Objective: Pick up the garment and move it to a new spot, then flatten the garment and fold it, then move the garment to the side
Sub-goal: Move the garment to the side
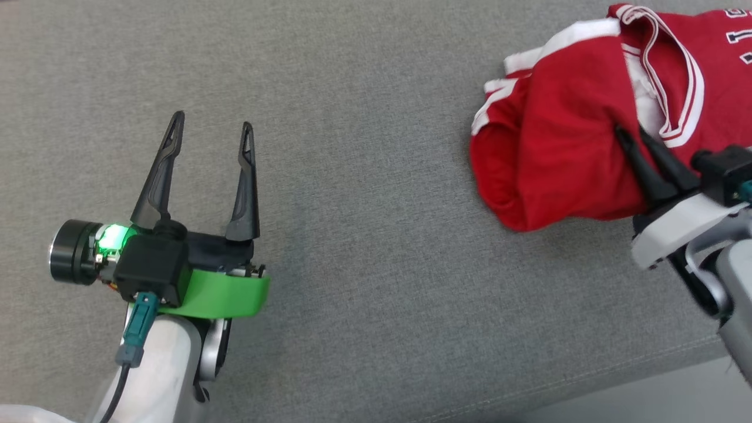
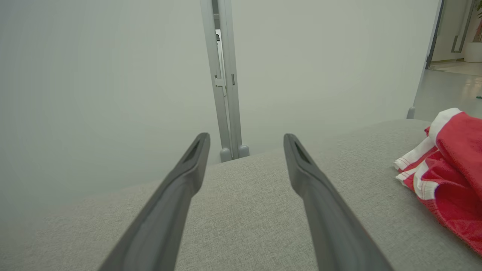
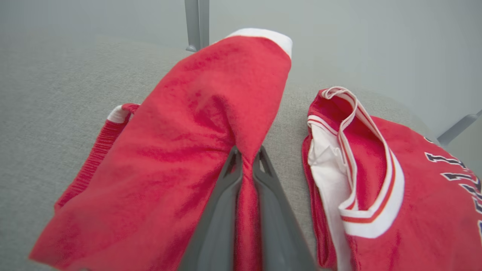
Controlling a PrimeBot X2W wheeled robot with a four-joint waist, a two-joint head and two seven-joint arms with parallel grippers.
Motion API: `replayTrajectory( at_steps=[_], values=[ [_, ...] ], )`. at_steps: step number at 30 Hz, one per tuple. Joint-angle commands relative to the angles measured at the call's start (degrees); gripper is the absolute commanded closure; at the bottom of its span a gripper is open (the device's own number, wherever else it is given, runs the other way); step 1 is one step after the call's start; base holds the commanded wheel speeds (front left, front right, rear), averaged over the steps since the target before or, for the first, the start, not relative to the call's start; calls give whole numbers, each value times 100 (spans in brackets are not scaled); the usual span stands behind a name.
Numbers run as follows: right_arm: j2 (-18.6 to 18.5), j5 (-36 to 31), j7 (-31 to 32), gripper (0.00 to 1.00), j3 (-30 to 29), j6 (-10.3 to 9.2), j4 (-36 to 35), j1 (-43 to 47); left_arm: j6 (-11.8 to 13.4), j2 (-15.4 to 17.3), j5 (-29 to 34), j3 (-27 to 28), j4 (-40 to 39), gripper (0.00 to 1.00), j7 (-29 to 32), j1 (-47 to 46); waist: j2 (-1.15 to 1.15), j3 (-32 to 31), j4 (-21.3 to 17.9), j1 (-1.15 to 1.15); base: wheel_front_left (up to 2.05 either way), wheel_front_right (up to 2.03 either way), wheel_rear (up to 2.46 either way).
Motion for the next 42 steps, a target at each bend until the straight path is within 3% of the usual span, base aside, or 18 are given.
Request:
replayTrajectory(
  at_steps=[1, 5, 10, 14, 17, 18, 19, 20, 24, 27, 34, 42],
  values=[
    [-174, 11, 7, 100, -8, -9, 65, -263, -32, 71, 63, -17, -53, 0, 48, -173, 0, 557, -463, 0, 0, 0, 0],
    [-873, 113, 98, 100, -192, -9, 324, -706, -166, 98, 198, -208, -147, 0, 183, -497, 0, 939, -414, 0, 0, 0, 0],
    [-1495, 201, 147, 100, -501, -9, 814, -1105, -261, 142, 327, -337, -246, 0, 254, -806, 0, 1292, -320, 0, 0, 0, 0],
    [-1608, 263, 119, 100, -804, -9, 1316, -1406, -306, 186, 391, -390, -280, 0, 303, -960, 0, 1469, -251, 0, 0, 0, 0],
    [-1493, 276, 101, 100, -927, -9, 1720, -1548, -335, 188, 395, -444, -287, 0, 333, -1033, 0, 1547, -209, 0, 0, 0, 0],
    [-1441, 224, 88, 84, -990, -9, 1881, -1601, -341, 192, 402, -455, -277, 0, 341, -1051, 0, 1557, -205, 0, 0, 0, 0],
    [-1372, 204, -18, 60, -1047, -9, 1961, -1633, -345, 193, 403, -466, -257, 0, 344, -1061, 0, 1554, -202, 0, 0, 0, 0],
    [-1300, 136, -117, 0, -1136, -9, 2096, -1648, -342, 190, 393, -472, -231, 0, 340, -1058, 0, 1531, -204, 0, 0, 0, 0],
    [-926, -49, -558, 0, -1458, -9, 2269, -1427, -270, 181, 312, -455, -96, 0, 278, -896, 0, 1298, -272, 0, 0, 0, 0],
    [-626, -181, -680, 0, -1758, -9, 2005, -1160, -190, 194, 250, -376, -15, 0, 242, -726, 0, 1041, -345, 0, 0, 0, 0],
    [336, -552, -695, 0, -2411, -9, 258, 44, 72, 194, 24, -165, 118, 0, 182, -205, 0, 374, -397, 0, 0, 0, 0],
    [1259, -887, -678, 0, -2227, -9, -1162, 1337, 354, 126, -247, 64, 336, 0, 67, 408, 0, -312, -157, 0, 0, 0, 0]
  ],
)
